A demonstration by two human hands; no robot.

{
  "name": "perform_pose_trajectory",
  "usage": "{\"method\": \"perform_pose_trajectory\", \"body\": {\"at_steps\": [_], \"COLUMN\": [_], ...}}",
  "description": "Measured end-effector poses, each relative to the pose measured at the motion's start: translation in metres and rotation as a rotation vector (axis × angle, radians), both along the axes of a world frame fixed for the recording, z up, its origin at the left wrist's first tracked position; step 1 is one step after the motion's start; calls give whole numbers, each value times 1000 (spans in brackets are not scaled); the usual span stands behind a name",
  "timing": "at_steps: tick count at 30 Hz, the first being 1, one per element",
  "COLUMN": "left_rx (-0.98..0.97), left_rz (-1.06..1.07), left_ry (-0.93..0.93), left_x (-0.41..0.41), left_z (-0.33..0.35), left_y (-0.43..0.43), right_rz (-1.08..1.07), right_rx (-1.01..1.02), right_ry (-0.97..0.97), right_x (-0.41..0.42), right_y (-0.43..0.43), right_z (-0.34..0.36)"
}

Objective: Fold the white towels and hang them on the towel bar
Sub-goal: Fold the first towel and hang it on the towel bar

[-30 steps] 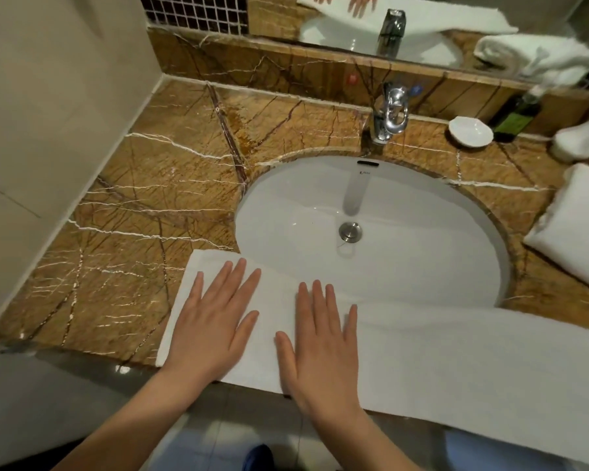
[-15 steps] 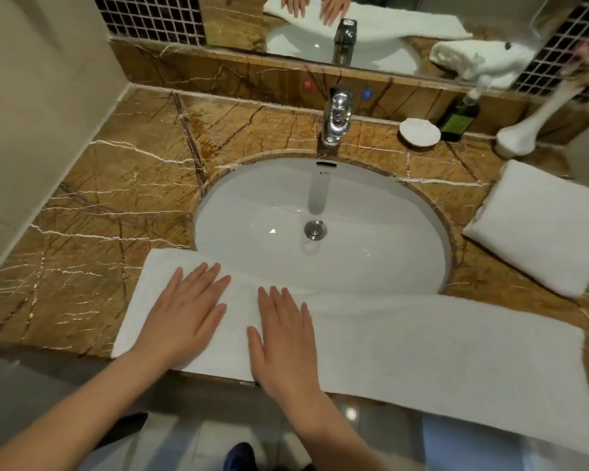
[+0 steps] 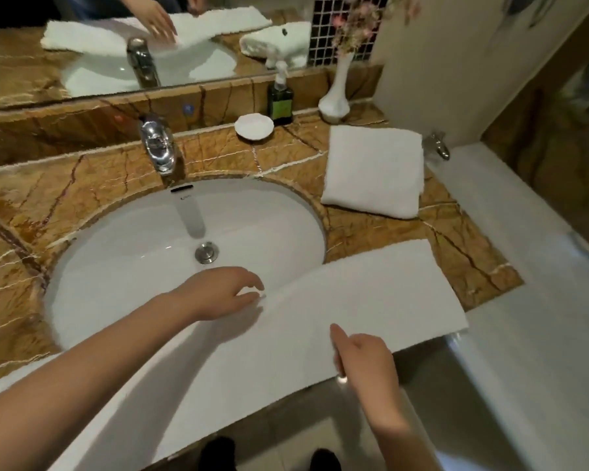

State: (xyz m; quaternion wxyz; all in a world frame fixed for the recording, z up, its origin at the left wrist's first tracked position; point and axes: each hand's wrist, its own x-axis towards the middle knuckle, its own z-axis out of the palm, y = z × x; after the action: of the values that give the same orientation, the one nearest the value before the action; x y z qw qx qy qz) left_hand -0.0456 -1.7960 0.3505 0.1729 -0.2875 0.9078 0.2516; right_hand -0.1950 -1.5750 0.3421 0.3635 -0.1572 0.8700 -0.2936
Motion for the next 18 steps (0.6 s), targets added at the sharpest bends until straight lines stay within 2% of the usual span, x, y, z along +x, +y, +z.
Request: {"method": "perform_pose_trajectory", "body": {"at_steps": [5, 10, 14, 18], "left_rx": [193, 455, 681, 746], "left_rz": [-95, -40, -13, -37], "left_ry": [-144, -229, -204, -208], "left_x": [-26, -25, -21, -20], "left_z": [-23, -46, -51, -49], "left_y": [-23, -30, -35, -40], "right_rz": [-201, -188, -236, -355], "right_rx": [129, 296, 217, 69], "right_ry": [-45, -139, -212, -285], "right_x": [20, 62, 88, 93], "right_y": [11, 12, 8, 16], "right_z": [-10, -28, -34, -39]}}
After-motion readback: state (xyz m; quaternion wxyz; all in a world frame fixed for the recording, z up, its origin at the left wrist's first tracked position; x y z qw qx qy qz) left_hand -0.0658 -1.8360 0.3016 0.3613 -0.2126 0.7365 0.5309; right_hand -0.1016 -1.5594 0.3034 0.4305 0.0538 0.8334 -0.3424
